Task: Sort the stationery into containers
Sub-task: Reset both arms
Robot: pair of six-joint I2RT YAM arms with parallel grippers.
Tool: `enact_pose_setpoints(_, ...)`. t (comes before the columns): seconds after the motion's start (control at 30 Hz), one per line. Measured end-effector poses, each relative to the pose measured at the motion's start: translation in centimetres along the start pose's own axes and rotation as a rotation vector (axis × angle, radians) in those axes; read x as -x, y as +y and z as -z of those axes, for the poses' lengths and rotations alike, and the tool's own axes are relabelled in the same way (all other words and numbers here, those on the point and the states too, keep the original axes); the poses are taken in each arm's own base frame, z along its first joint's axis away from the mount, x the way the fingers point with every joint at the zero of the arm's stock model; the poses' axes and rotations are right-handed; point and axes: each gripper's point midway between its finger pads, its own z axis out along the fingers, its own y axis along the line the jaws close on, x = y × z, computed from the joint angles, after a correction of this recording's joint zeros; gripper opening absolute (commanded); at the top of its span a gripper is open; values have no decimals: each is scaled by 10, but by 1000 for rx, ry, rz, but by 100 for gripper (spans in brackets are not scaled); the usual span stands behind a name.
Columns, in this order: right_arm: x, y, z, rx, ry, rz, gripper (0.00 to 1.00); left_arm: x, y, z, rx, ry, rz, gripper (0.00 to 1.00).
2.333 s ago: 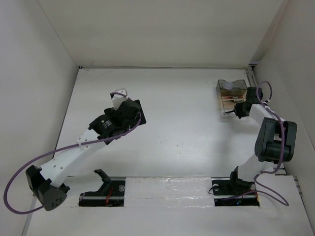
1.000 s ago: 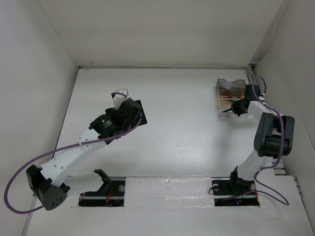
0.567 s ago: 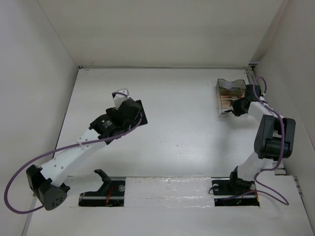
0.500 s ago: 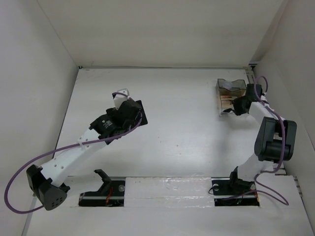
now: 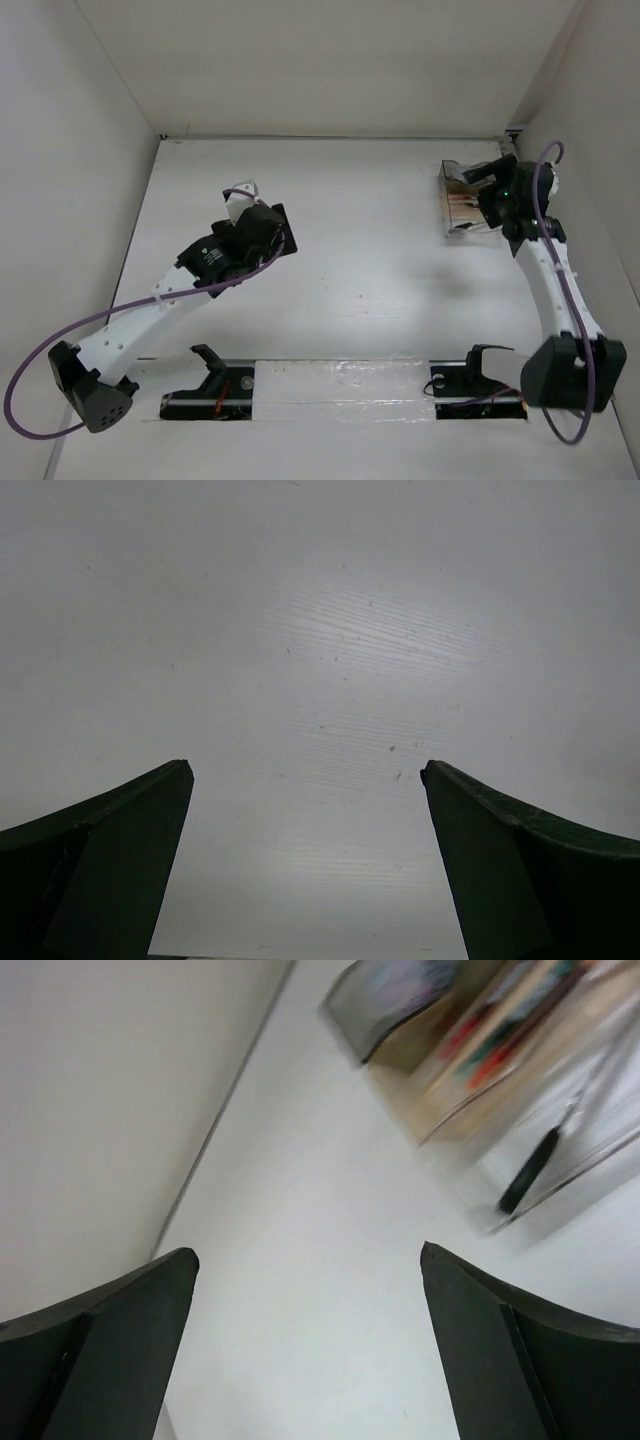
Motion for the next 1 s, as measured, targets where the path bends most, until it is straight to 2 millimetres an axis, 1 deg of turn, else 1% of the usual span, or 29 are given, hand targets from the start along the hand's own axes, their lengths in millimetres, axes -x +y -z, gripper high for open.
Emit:
enact_pose_setpoints(0.03,-10,13,18,63,12,38,100,2,2,2,2,-11,6,100)
enact_pose_setpoints(0.1,-35,39,61,199,42,124,100,10,7,8,15,-40,25,100)
enact_pose_setpoints(0.17,-59,64,114,354,74,216,100,23,13,18,34,-81,47,100)
enact_pose_setpoints(0.2,-65,74,141,430,79,258,100,30,16,24,41,-102,60,100)
enact_pose_setpoints(0.23,-67,79,166,491,73,291,100,38,20,30,50,-127,76,100)
enact_pose_setpoints(0.3,-60,80,210,568,44,336,100,55,28,45,63,-186,118,100)
enact_pose_setpoints(0.4,-39,74,269,653,-33,386,100,70,48,67,77,-268,181,100)
enact_pose_setpoints(0.47,-23,67,300,681,-94,411,100,77,63,84,68,-315,229,100)
enact_pose_setpoints(0.5,-17,61,313,684,-117,422,100,80,69,92,54,-340,255,100)
enact_pose_setpoints(0.57,-8,50,332,684,-150,442,100,82,79,104,19,-377,294,100)
enact_pose_setpoints(0.67,-8,34,347,694,-151,469,100,80,96,120,-46,-435,356,100)
enact_pose_setpoints(0.7,-10,28,349,692,-143,479,100,79,99,122,-54,-443,364,100)
enact_pose_setpoints(0.73,-13,22,350,689,-133,488,100,76,106,125,-68,-456,377,100)
enact_pose_setpoints(0.8,-16,15,350,684,-121,504,100,73,110,126,-77,-465,385,100)
enact_pose_setpoints(0.87,-20,10,347,679,-101,519,100,72,110,125,-82,-471,384,100)
enact_pose_setpoints(1.0,-26,6,340,679,-57,536,100,73,107,124,-88,-479,381,100)
